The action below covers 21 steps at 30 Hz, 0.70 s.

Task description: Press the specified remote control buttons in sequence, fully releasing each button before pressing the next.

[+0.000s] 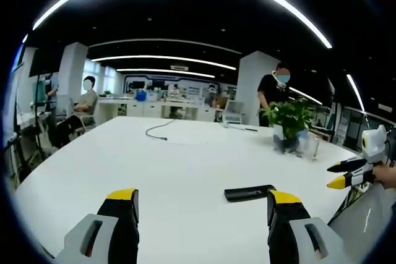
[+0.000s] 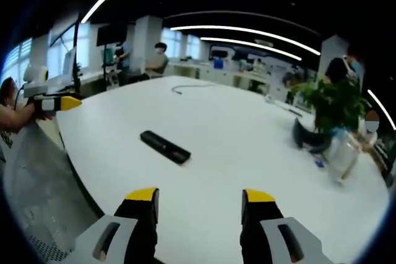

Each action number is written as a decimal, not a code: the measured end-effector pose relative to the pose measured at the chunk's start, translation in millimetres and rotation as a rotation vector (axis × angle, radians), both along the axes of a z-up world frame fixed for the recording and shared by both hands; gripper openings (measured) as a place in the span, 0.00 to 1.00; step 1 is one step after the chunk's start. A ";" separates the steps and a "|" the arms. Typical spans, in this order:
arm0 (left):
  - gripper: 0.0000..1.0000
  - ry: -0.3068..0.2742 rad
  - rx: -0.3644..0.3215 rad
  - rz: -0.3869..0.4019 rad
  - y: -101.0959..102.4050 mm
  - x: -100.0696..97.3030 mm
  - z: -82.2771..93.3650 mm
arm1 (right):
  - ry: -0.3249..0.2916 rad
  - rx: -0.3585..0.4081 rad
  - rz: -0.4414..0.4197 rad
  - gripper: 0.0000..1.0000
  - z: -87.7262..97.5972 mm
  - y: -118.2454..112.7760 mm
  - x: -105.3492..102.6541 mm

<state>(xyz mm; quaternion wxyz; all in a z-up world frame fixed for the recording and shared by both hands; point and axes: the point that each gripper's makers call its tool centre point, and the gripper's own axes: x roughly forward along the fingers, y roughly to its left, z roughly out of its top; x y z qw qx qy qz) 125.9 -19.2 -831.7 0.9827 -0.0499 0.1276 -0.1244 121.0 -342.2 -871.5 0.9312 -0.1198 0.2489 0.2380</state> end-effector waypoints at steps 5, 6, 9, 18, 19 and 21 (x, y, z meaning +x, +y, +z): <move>0.89 0.001 0.002 0.000 -0.1 -0.1 -0.4 | 0.001 0.001 0.001 0.51 0.0 0.1 -0.3; 0.88 0.001 0.003 0.000 -0.1 -0.1 -0.4 | 0.001 0.002 0.001 0.51 0.0 0.0 -0.3; 0.88 0.003 0.003 0.001 0.1 -0.2 -0.7 | 0.001 0.001 0.001 0.51 0.0 -0.1 -0.3; 0.88 0.007 0.005 0.000 -0.4 -0.2 -1.5 | 0.000 0.004 0.000 0.51 0.3 -0.3 -0.4; 0.88 0.008 0.006 0.000 -0.5 -0.3 -1.8 | 0.001 0.004 0.000 0.51 0.2 -0.3 -0.6; 0.88 0.006 0.006 0.000 -0.7 -0.4 -1.7 | 0.000 0.004 0.000 0.50 0.2 -0.6 -0.6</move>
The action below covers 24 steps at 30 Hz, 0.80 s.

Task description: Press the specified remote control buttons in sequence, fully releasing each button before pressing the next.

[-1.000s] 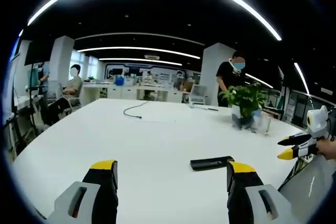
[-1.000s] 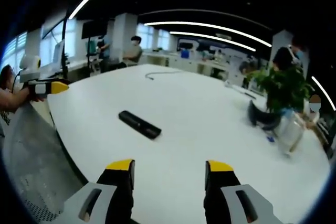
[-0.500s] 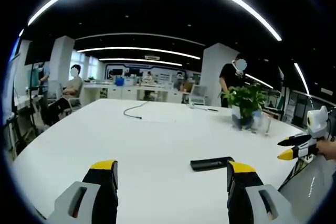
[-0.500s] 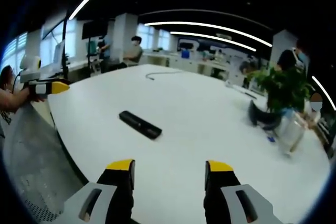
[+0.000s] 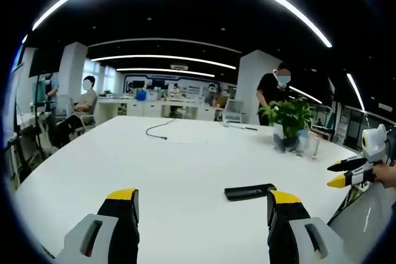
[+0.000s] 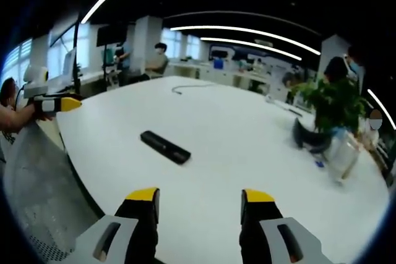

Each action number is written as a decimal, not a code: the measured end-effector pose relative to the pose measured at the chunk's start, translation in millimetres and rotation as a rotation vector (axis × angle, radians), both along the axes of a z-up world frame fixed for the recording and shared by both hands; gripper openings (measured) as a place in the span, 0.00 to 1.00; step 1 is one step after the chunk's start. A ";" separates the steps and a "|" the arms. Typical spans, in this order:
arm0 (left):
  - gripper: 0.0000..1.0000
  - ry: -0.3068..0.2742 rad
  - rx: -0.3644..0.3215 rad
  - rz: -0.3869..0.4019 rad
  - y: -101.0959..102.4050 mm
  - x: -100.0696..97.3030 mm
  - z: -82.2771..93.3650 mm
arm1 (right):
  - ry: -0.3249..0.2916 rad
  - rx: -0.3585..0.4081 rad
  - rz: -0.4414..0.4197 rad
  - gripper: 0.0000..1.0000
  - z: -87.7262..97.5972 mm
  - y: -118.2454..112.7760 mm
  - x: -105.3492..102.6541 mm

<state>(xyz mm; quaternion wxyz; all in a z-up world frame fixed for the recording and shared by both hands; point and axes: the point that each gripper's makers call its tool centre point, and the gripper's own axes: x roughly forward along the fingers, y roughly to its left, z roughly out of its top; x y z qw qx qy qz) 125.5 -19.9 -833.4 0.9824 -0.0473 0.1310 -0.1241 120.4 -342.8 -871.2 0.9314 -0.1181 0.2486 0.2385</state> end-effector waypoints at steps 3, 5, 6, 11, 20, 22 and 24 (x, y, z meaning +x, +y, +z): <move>0.88 -0.001 -0.003 0.001 0.1 -0.1 0.3 | -0.004 0.003 -0.001 0.50 0.8 -0.4 0.4; 0.88 -0.010 -0.009 -0.002 -0.6 -0.1 2.3 | -0.007 0.006 -0.003 0.50 1.7 -0.7 0.4; 0.88 -0.016 -0.013 -0.003 -0.8 0.0 3.5 | -0.009 0.008 -0.003 0.50 2.1 -0.7 0.4; 0.88 -0.012 -0.010 -0.006 -1.9 -0.2 2.9 | -0.020 0.026 -0.007 0.50 4.7 -0.9 1.1; 0.88 -0.014 -0.008 -0.007 -1.8 1.0 3.4 | -0.031 0.054 0.005 0.50 9.7 3.3 1.0; 0.88 -0.016 -0.012 -0.011 -2.7 0.8 3.9 | -0.033 0.061 0.007 0.50 11.2 4.5 0.4; 0.88 -0.016 -0.012 -0.011 -2.9 -0.3 3.4 | -0.028 0.070 0.005 0.49 10.6 4.9 -0.6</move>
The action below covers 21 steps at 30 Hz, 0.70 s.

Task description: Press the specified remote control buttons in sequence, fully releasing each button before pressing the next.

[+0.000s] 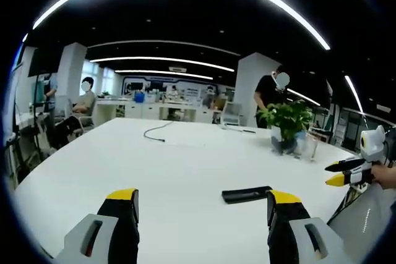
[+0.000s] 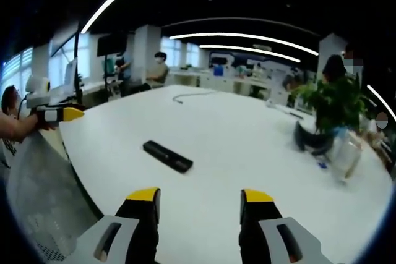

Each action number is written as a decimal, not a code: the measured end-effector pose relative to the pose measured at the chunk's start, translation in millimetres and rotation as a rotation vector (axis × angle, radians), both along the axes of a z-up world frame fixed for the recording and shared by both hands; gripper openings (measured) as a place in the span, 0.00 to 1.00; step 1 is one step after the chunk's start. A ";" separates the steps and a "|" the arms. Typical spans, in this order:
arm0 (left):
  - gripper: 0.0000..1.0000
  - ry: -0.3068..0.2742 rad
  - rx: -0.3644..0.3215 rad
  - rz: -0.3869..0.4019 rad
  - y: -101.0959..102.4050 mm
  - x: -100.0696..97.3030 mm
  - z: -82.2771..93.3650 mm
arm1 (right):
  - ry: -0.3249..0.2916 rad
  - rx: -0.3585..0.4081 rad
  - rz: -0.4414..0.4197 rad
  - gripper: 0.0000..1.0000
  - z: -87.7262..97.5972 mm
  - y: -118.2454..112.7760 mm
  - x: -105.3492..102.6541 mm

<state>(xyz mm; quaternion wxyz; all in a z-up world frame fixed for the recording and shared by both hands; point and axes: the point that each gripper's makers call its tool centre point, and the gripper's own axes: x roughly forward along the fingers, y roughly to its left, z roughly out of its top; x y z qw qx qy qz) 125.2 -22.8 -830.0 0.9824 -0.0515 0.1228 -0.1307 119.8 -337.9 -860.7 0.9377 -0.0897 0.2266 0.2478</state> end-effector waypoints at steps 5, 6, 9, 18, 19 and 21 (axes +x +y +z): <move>0.88 0.029 0.014 -0.010 -1.7 2.7 -5.4 | 0.030 0.002 -0.005 0.49 -3.8 -0.1 2.1; 0.88 0.025 0.008 -0.017 -3.1 1.7 -4.6 | 0.031 0.006 0.000 0.49 -3.9 1.1 2.1; 0.88 -0.004 -0.010 -0.018 -3.3 -0.1 2.0 | 0.051 0.008 0.014 0.49 -7.7 2.9 -0.6; 0.89 -0.113 -0.061 0.022 4.7 0.3 25.8 | 0.048 0.051 0.055 0.50 -4.9 8.6 1.7; 0.89 -0.115 -0.062 0.024 4.6 0.9 26.1 | 0.047 0.047 0.061 0.50 -5.1 8.5 2.3; 0.89 -0.109 -0.063 0.027 4.5 1.4 25.2 | 0.041 0.047 0.075 0.50 -4.5 10.1 2.8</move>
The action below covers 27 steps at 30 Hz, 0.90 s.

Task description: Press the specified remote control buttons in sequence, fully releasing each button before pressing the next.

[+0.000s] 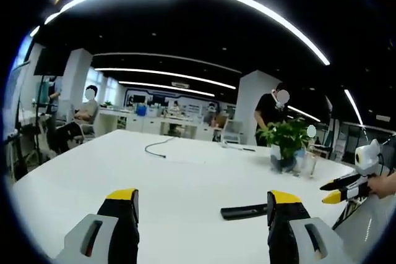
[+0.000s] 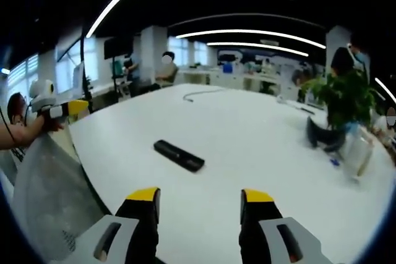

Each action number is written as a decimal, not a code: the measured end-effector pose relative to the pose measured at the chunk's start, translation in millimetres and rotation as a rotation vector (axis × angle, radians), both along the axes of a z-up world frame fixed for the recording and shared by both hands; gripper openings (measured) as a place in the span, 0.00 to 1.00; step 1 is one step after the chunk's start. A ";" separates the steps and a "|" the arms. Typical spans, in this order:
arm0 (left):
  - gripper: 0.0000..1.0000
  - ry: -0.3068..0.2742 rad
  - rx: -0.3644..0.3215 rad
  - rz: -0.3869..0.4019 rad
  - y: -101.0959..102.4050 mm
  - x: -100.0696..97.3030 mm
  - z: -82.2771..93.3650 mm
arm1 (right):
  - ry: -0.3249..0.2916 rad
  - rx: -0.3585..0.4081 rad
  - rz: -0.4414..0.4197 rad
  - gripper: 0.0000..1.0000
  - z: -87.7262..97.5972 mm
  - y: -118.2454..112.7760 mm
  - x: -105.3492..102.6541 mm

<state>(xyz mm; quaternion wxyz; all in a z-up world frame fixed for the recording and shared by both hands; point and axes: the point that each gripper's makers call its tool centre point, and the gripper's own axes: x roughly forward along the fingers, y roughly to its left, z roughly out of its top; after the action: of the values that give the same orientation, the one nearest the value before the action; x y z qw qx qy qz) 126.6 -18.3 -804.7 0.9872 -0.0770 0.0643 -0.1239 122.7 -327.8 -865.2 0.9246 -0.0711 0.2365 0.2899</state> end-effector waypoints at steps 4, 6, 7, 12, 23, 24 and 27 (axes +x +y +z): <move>0.89 0.019 0.008 -0.012 -5.6 1.2 -3.9 | 0.003 -0.015 -0.002 0.50 -2.4 -2.4 0.6; 0.89 0.049 0.006 -0.044 -11.6 1.5 -9.0 | -0.002 -0.018 -0.023 0.50 -1.5 -6.3 2.7; 0.89 0.064 0.004 -0.059 -15.3 1.8 -11.9 | 0.000 -0.032 -0.041 0.50 -2.2 -10.6 3.8; 0.90 0.135 0.017 -0.121 -24.8 1.3 -26.9 | 0.010 -0.044 -0.104 0.50 -5.8 -24.9 8.6; 1.00 0.200 0.129 -0.272 -46.9 -0.4 -36.4 | 0.014 -0.078 -0.155 0.49 -8.4 -33.6 11.1; 1.00 0.216 0.151 -0.284 -48.2 1.9 -39.6 | 0.009 -0.081 -0.152 0.49 -6.9 -32.5 10.6; 1.00 0.277 0.231 -0.368 -61.3 6.3 -51.8 | 0.005 -0.086 -0.165 0.49 -5.4 -34.5 10.7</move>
<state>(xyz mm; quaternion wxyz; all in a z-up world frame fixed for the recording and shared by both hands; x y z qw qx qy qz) 132.9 -79.6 -856.5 0.9320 0.0330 0.2255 -0.2817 133.4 -362.3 -870.6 0.9410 -0.0902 0.2560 0.2023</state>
